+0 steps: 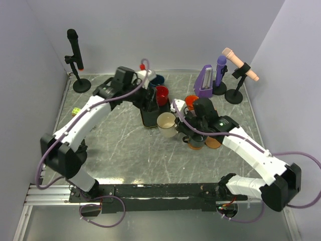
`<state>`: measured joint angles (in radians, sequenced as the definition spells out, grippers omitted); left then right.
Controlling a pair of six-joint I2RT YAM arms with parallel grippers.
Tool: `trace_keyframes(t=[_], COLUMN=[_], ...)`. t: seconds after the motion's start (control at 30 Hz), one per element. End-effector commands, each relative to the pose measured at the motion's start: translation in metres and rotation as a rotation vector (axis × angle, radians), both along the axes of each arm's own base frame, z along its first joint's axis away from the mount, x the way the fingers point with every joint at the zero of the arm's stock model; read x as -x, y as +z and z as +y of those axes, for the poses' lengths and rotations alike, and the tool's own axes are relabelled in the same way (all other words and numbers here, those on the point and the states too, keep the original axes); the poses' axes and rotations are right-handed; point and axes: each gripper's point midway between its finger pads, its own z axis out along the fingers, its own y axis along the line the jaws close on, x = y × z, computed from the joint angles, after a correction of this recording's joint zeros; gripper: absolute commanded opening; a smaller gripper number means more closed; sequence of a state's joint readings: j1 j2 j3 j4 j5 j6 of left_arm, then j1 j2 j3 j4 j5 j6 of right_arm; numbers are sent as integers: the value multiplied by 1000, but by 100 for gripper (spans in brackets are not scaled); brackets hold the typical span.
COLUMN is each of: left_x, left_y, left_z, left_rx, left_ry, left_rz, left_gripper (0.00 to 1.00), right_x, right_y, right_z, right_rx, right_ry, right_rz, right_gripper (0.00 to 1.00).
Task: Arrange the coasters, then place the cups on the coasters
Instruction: Place the cup on the coaster.
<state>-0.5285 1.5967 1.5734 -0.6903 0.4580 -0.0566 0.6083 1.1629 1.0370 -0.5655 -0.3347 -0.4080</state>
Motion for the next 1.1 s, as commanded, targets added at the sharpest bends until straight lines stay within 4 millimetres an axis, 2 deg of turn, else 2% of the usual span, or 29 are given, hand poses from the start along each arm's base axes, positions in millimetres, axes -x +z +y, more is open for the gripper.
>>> trace_keyframes(t=[0.0,0.07,0.2,0.33,0.5,0.67,0.77,0.93,1.07], left_x=[-22,-28,-37,-40,-38,-38,-39,-44,-47], left_y=[75,90,115,123,126,123,121,111,106], left_z=[9,19,34,40,43,47,48,52,55], left_rx=[257,312,397,441,460,457,450,432,435], left_ry=[120,172,239,246,236,232,231,249,272], left_rz=[-148,-184,-249,-253,-257,-257,-259,-244,-241], left_gripper=[86,88,89,89,89,89,89,89,89], right_x=[-27,-30,-44,-63,-82,-102,-111,-125,-140], right_y=[82,95,107,113,109,92,80,53,35], right_z=[-3,-14,-45,-87,-133,-184,-206,-222,-228], right_rx=[-198,-235,-279,-283,-281,-285,-280,-256,-228], right_ry=[-108,-143,-238,-356,-480,-615,-654,-683,-679], right_rz=[-265,-303,-342,-393,-441,-440,-424,-370,-351], right_gripper=[0,0,0,0,0,0,0,0,0])
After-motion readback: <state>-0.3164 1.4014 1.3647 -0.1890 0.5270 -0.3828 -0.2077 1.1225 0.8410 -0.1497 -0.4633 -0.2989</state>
